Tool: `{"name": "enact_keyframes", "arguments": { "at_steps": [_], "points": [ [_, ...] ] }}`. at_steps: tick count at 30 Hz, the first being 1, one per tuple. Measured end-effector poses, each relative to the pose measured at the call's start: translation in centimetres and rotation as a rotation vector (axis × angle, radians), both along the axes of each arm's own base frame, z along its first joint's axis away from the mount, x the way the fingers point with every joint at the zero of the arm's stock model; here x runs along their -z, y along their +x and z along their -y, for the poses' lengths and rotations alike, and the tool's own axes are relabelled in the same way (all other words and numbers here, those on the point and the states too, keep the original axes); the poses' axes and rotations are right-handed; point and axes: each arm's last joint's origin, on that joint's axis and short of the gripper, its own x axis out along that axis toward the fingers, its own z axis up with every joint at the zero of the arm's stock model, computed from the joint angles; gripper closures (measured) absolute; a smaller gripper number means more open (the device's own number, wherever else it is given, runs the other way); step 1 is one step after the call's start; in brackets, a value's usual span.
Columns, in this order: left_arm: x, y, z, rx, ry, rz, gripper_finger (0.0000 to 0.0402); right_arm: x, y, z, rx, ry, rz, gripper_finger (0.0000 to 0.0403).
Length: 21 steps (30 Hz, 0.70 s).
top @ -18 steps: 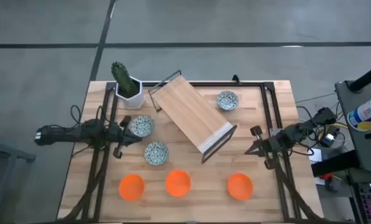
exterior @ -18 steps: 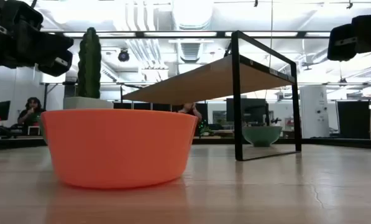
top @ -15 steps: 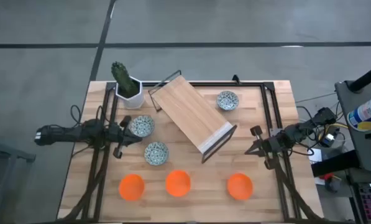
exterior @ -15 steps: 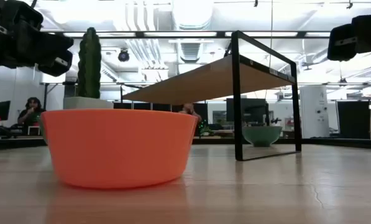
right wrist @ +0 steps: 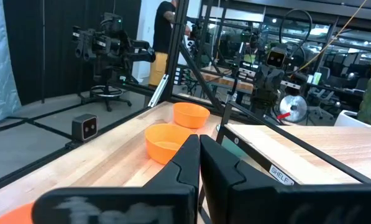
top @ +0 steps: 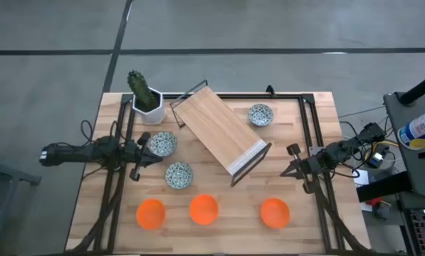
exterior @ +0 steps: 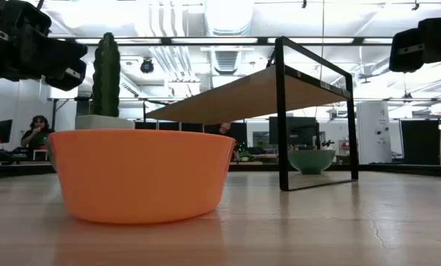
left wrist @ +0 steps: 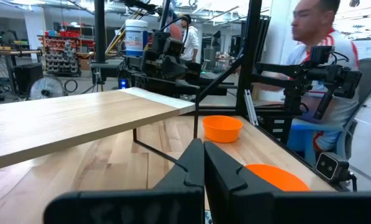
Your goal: Pick & Place Mini bowls
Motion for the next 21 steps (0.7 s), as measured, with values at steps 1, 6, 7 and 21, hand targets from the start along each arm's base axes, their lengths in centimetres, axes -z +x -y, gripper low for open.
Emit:
{"name": "enact_keyframes", "arguments": {
  "at_steps": [1, 6, 7, 21],
  "points": [
    [0.01, 0.0, 0.0, 0.0, 0.0, 0.0, 0.0402, 0.0, 0.0, 0.0, 0.0, 0.0, 0.0, 0.0394],
    [0.01, 0.0, 0.0, 0.0, 0.0, 0.0, 0.0402, -0.01, 0.0, 0.0, 0.0, 0.0, 0.0, 0.0394],
    [0.0, 0.0, 0.0, 0.0, 0.0, 0.0, 0.0402, 0.0, 0.0, 0.0, 0.0, 0.0, 0.0, 0.0394],
    [0.01, 0.0, 0.0, 0.0, 0.0, -0.001, 0.0402, -0.01, 0.0, 0.0, 0.0, 0.0, 0.0, 0.0394]
  ]
}}
